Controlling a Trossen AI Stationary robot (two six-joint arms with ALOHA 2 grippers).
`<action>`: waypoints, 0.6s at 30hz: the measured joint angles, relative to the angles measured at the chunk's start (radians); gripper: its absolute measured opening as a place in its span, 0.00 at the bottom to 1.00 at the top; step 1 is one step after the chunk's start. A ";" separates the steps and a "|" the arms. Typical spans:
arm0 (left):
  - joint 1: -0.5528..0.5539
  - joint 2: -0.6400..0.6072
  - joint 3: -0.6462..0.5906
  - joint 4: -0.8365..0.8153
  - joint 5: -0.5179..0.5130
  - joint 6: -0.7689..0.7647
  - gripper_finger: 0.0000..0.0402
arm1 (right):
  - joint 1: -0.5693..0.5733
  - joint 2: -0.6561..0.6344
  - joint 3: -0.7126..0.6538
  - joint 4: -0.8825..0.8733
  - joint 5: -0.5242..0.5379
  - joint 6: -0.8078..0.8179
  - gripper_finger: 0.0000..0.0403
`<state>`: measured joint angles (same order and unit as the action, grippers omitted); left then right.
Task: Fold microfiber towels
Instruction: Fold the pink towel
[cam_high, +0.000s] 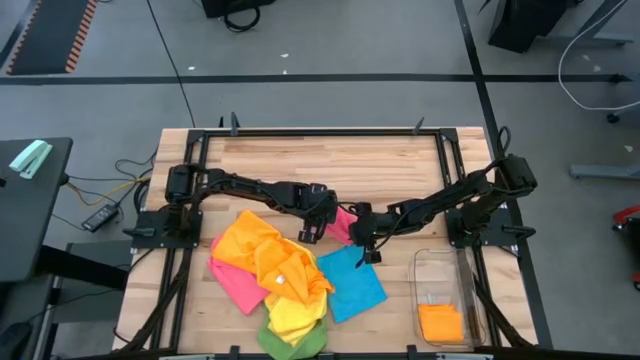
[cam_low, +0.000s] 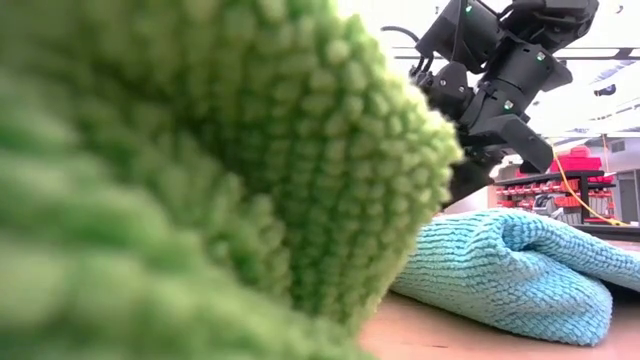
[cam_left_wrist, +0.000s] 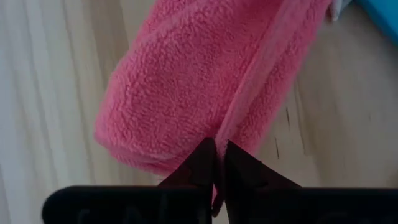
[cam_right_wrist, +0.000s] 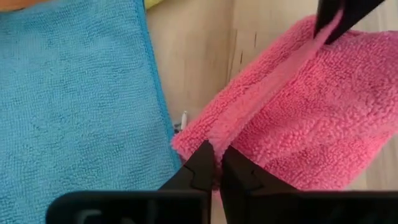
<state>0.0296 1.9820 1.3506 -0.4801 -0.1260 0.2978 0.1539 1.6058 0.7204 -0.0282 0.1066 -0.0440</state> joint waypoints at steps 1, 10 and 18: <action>0.000 0.003 0.000 0.013 -0.001 0.001 0.07 | 0.000 0.000 0.000 -0.002 -0.005 0.004 0.09; 0.000 0.008 0.000 -0.001 0.000 0.001 0.16 | 0.000 0.000 0.000 -0.008 -0.061 0.045 0.32; -0.015 -0.017 0.000 -0.057 0.000 0.002 0.21 | 0.000 -0.001 0.000 -0.017 -0.108 0.078 0.42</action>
<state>0.0149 1.9646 1.3510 -0.5370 -0.1261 0.2994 0.1539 1.6051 0.7204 -0.0451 -0.0010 0.0342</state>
